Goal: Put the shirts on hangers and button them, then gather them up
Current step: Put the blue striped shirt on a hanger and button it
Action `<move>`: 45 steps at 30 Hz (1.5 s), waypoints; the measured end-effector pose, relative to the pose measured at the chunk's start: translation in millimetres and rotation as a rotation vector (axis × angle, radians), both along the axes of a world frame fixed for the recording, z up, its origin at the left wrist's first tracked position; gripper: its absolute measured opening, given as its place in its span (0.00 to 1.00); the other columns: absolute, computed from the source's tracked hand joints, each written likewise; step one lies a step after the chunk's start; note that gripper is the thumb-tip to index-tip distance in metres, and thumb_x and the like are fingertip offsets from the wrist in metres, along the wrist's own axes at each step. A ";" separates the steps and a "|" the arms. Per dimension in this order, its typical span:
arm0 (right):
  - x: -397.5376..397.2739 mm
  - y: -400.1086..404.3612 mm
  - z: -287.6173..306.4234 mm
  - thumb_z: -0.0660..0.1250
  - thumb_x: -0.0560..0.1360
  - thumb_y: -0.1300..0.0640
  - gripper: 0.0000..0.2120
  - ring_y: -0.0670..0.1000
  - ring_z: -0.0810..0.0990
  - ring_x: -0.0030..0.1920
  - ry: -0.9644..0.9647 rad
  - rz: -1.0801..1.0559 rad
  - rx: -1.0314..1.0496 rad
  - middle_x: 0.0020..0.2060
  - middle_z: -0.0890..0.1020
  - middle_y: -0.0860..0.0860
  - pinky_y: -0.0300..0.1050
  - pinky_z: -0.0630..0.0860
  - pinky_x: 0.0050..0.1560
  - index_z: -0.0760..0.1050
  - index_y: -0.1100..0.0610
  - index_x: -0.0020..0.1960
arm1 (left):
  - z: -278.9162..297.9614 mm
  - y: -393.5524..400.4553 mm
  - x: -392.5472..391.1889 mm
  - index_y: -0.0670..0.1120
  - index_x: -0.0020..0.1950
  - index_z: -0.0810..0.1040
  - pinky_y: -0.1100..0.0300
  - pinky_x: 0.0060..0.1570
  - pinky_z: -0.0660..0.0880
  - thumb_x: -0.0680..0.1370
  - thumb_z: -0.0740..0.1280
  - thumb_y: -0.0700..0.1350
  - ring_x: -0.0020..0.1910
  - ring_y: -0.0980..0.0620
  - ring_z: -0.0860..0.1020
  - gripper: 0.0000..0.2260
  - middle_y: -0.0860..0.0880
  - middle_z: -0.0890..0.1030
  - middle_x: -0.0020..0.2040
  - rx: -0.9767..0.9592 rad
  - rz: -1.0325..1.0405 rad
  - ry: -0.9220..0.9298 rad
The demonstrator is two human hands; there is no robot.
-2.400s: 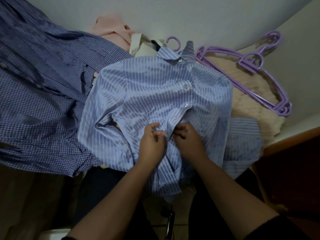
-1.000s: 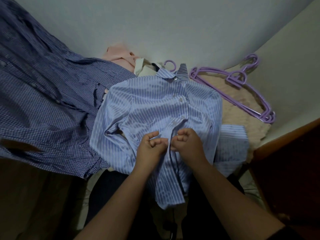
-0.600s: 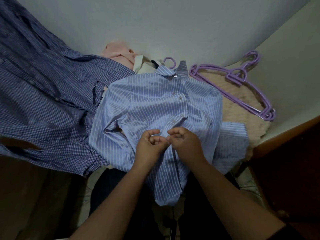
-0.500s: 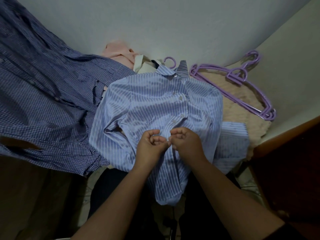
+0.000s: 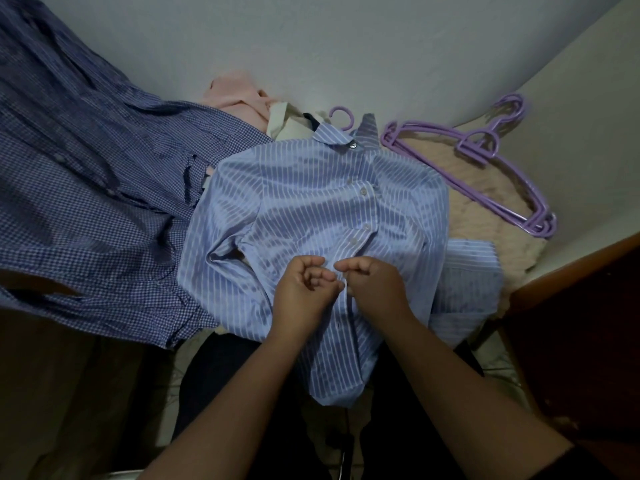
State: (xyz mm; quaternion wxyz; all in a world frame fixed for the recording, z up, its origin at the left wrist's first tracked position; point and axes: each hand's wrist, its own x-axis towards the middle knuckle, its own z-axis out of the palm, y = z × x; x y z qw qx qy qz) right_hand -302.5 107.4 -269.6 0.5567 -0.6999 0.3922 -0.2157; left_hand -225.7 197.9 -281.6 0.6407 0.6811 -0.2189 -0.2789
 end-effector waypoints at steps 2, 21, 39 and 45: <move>-0.4 -0.4 -1.4 0.63 0.76 0.67 0.09 0.33 0.74 0.25 -0.022 -0.008 0.057 0.29 0.76 0.45 0.24 0.67 0.29 0.80 0.58 0.49 | -0.6 0.1 -1.5 0.48 0.51 0.72 0.65 0.44 0.77 0.71 0.73 0.33 0.35 0.62 0.77 0.17 0.49 0.79 0.40 0.003 -0.010 -0.032; -0.2 -9.8 -15.4 0.67 0.73 0.69 0.10 0.36 0.76 0.33 -0.151 0.023 0.078 0.36 0.75 0.46 0.26 0.70 0.35 0.77 0.54 0.45 | -10.2 -10.1 22.1 0.45 0.50 0.72 0.63 0.39 0.78 0.77 0.66 0.32 0.38 0.54 0.77 0.09 0.47 0.76 0.39 0.047 -0.080 0.364; -5.8 -29.4 -40.1 0.64 0.77 0.53 0.26 0.51 0.77 0.59 -0.077 -0.084 0.146 0.59 0.78 0.54 0.37 0.70 0.51 0.60 0.57 0.72 | -31.2 -1.4 35.2 0.45 0.64 0.72 0.49 0.52 0.78 0.76 0.70 0.40 0.43 0.50 0.82 0.17 0.47 0.83 0.39 0.320 -0.039 -0.111; -8.6 -56.1 -23.4 0.67 0.75 0.50 0.14 0.55 0.82 0.47 -0.226 -0.162 0.110 0.39 0.84 0.48 0.57 0.76 0.57 0.67 0.46 0.58 | -6.7 0.6 51.6 0.49 0.62 0.69 0.58 0.33 0.79 0.79 0.66 0.38 0.29 0.52 0.78 0.14 0.44 0.78 0.38 0.063 0.174 0.011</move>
